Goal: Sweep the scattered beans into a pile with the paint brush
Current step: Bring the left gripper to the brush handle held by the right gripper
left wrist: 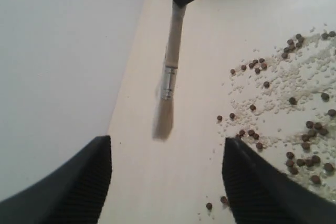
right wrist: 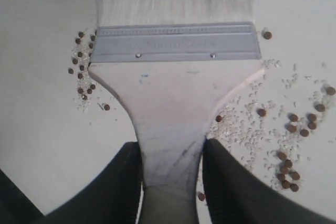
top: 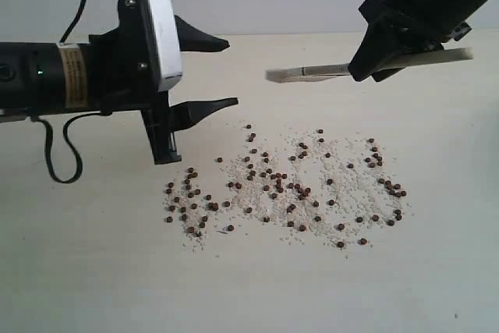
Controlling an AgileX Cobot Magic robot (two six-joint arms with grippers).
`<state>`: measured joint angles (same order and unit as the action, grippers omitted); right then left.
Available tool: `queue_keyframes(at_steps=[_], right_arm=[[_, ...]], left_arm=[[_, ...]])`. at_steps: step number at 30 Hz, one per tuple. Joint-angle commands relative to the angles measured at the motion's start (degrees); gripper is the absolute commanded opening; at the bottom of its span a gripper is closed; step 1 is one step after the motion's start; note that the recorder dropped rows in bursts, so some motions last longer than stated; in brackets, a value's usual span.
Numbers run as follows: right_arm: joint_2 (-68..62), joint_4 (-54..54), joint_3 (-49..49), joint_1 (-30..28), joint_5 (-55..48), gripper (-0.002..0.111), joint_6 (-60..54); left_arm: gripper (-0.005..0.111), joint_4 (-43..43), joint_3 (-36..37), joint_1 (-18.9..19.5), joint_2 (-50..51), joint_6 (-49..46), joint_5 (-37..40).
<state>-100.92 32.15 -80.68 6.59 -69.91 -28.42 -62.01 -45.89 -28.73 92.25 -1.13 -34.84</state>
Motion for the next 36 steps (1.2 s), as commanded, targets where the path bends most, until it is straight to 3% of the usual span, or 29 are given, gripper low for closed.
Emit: queue_keyframes(at_steps=[1,14,26,36], right_arm=[[-1.1,2.3,-0.5,0.1,-0.1,0.000,-2.0],[-1.1,4.1,-0.5,0.1,-0.1,0.000,-5.4],[-1.1,9.3,-0.5,0.1,-0.1,0.000,-9.0],[-3.0,8.5,-0.3,0.1,-0.1,0.000,-9.0]], left_arm=[[0.061,1.1,-4.4,-0.6,4.4,-1.3,1.0],[0.061,1.7,-11.7,-2.6,14.5,-10.7,1.0],[0.061,10.7,-12.3,-2.6,15.7,-15.9,-1.3],[0.061,11.9,-12.9,-2.6,16.4,-16.9,-5.8]])
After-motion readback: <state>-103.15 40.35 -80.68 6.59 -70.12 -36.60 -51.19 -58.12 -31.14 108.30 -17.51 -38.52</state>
